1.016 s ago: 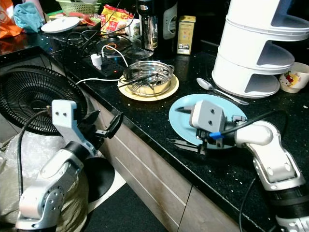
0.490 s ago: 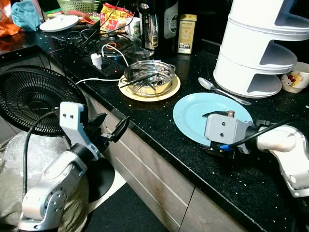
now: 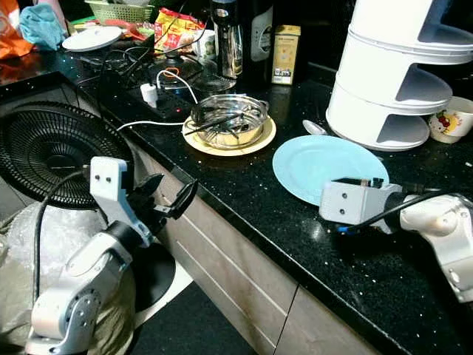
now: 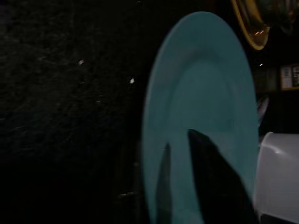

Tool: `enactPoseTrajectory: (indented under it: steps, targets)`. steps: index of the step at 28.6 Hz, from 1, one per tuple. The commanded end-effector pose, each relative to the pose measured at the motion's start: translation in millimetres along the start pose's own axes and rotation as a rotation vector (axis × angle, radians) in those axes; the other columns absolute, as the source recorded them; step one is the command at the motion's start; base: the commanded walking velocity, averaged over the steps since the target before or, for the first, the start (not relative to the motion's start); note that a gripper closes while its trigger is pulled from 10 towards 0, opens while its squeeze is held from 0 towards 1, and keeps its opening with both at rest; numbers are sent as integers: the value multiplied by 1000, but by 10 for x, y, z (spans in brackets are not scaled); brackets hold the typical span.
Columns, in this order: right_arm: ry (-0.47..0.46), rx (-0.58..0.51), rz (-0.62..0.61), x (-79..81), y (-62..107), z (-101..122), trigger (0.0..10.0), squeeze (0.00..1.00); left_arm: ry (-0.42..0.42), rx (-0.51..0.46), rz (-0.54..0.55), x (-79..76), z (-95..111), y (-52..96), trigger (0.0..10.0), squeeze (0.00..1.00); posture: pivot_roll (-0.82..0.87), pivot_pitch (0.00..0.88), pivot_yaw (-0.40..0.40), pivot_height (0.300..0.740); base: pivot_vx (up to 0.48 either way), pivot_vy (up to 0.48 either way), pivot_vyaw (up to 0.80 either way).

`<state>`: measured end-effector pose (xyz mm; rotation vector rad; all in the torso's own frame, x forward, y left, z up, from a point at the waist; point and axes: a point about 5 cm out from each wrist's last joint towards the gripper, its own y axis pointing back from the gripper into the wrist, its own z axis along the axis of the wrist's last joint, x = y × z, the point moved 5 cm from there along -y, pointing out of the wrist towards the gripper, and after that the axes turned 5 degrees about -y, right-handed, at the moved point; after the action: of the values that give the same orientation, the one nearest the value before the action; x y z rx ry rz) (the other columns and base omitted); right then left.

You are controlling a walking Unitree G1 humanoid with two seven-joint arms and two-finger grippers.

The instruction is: Kitchen organization

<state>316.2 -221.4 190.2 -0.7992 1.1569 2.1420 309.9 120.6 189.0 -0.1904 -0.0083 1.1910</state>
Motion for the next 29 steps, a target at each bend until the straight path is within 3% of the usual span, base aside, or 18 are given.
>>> enactPoseTrajectory:
  steps: [1,11,16,24,29]
  targets:
    - [-12,1,27,78,-36,-41,0,0,1,14,-8,-9,-18,11,10000,0,15,0,-8,740,0,0,0]
    - [-48,-109,-30,-53,-31,112,0,0,3,14,-7,-13,-18,15,10000,0,17,0,-11,740,0,0,0]
    - [-127,-225,-116,-247,35,241,0,0,2,3,-8,-15,13,11,10000,0,18,0,-11,740,0,0,0]
    - [-347,-472,-298,-627,255,394,0,0,25,-27,-74,-133,78,-12,10000,0,17,0,-8,740,0,0,0]
    - [-408,-532,-353,-710,298,400,0,0,30,-26,-109,-202,78,-9,10000,0,18,0,-7,740,0,0,0]
